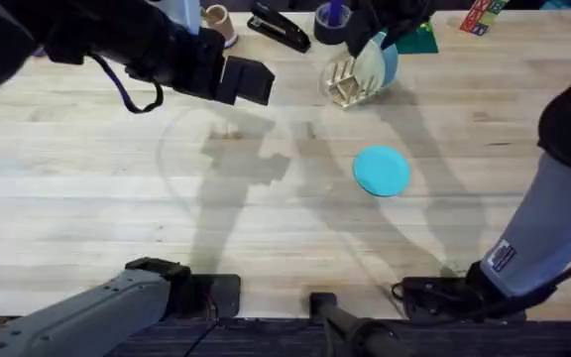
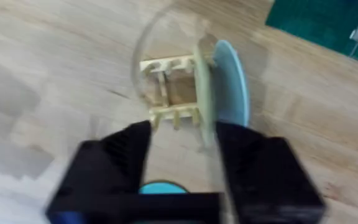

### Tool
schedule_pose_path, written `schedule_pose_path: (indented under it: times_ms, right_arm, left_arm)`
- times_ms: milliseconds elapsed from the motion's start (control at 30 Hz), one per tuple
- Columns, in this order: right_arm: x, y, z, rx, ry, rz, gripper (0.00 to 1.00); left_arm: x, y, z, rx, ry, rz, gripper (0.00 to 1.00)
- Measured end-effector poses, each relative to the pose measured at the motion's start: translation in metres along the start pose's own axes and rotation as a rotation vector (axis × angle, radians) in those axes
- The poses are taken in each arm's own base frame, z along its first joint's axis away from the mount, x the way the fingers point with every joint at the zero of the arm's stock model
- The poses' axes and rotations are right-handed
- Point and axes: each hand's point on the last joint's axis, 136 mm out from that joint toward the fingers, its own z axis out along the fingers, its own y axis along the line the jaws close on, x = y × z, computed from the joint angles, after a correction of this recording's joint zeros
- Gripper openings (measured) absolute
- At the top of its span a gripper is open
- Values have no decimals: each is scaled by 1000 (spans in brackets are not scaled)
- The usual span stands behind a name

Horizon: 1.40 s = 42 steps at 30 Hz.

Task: Pick up the plates from the table one by one and place each into a slot on the dish rack.

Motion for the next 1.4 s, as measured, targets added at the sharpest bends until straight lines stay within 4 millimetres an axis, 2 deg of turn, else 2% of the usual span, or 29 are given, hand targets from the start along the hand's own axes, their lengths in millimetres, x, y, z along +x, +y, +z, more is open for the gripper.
schedule_pose_path:
  times_ms: [100,133,400,767,1067,1233,1400]
  right_arm:
    - [-1,7,-10,-6,-1,-16,960]
    - [-2,8,-14,-8,-4,-17,984]
    - [2,11,-41,-9,-19,-20,993]
    - [17,12,-122,-3,-138,-22,994]
    - [43,13,-176,5,-205,-23,995]
    - [70,10,-193,33,-220,-20,995]
    - [111,4,-188,73,-173,-16,995]
  left_arm:
    - [0,0,0,0,0,0,995]
    - [0,0,0,0,0,0,995]
    - [0,0,0,0,0,0,995]
    - [0,0,0,0,2,0,995]
    - [5,0,0,2,21,-4,996]
    - [9,-1,0,3,35,-7,995]
    - [9,-2,0,12,35,0,995]
